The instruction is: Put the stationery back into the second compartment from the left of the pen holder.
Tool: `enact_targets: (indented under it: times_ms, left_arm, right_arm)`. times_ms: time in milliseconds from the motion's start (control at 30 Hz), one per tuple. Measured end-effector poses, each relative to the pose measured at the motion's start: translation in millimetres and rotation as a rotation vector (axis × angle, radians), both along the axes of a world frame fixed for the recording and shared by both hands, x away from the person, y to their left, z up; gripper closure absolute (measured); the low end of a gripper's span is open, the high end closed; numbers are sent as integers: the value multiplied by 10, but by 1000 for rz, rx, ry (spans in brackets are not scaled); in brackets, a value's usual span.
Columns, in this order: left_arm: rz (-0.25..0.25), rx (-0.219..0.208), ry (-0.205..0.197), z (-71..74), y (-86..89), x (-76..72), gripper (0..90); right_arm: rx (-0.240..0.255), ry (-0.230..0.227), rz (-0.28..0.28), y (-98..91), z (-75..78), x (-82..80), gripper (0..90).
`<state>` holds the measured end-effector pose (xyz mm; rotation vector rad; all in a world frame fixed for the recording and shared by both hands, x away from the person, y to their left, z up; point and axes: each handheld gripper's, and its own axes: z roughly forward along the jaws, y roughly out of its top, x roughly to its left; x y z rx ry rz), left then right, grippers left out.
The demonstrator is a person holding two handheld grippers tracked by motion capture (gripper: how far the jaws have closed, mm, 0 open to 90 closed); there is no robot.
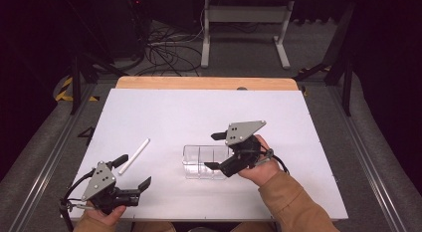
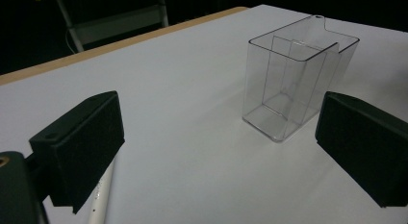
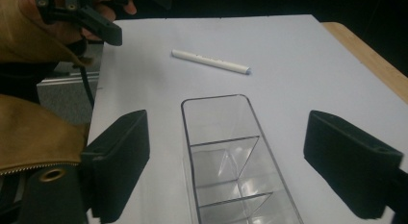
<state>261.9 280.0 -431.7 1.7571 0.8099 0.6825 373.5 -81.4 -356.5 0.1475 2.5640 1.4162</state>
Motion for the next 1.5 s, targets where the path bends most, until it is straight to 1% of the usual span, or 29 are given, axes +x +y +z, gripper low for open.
enact_targets:
  times_ms: [100, 167, 233, 333, 433, 533, 567, 600, 700, 733, 767, 867, 1000, 1067, 1167, 1233, 1300, 1367, 1400, 1500]
  left_arm:
    - [0, 12, -12, 8, -1, 9, 40]
    - [2, 19, -10, 12, -1, 13, 46]
    - [1, 10, -8, 19, 5, 11, 53]
    - [2, 15, -6, 33, 18, 21, 70]
    - [1, 16, -7, 50, 25, 32, 73]
    - [0, 23, -5, 65, 21, 40, 70]
    - [-3, 22, 0, 70, 19, 45, 70]
    - [-7, 31, 9, 79, 22, 55, 70]
    - [-13, 49, 44, 112, 29, 93, 72]
    - [-12, 49, 54, 123, 31, 105, 72]
    - [-13, 51, 57, 133, 37, 118, 72]
    - [-12, 42, 65, 161, 50, 146, 68]
    - [-9, 48, 60, 189, 73, 167, 66]
    - [-9, 55, 59, 200, 79, 178, 66]
    - [-6, 66, 63, 216, 77, 188, 69]
    - [-6, 69, 62, 232, 82, 197, 69]
    - [-4, 61, 65, 246, 86, 212, 70]
    - [-5, 64, 74, 262, 90, 231, 75]
    - [-5, 56, 85, 269, 91, 241, 77]
    - [-6, 74, 109, 293, 97, 283, 93]
  right_arm:
    - [24, -6, -8, -22, 25, -2, 114]
    - [36, -11, -11, -32, 33, -6, 90]
    - [42, -10, -17, -46, 39, -9, 41]
    - [67, -31, -36, -84, 53, -12, 20]
    - [104, -54, -51, -135, 81, -29, 16]
    - [127, -69, -61, -189, 99, -54, 14]
    - [137, -73, -67, -213, 101, -64, 11]
    - [149, -78, -75, -242, 102, -76, 6]
    - [181, -93, -113, -348, 89, -119, 4]
    - [193, -96, -126, -390, 80, -140, 4]
    - [203, -98, -141, -435, 67, -164, 4]
    - [232, -91, -188, -597, 12, -238, 4]
    - [278, -79, -251, -856, -96, -356, 19]
    - [281, -80, -286, -969, -161, -401, 21]
    - [289, -56, -330, -1119, -267, -425, 22]
    - [295, -45, -358, -1203, -331, -436, 22]
    - [296, -44, -384, -1267, -396, -451, 23]
    - [292, -25, -405, -1316, -469, -470, 30]
    - [290, -12, -415, -1335, -513, -482, 32]
    - [289, 1, -443, -1393, -648, -524, 32]
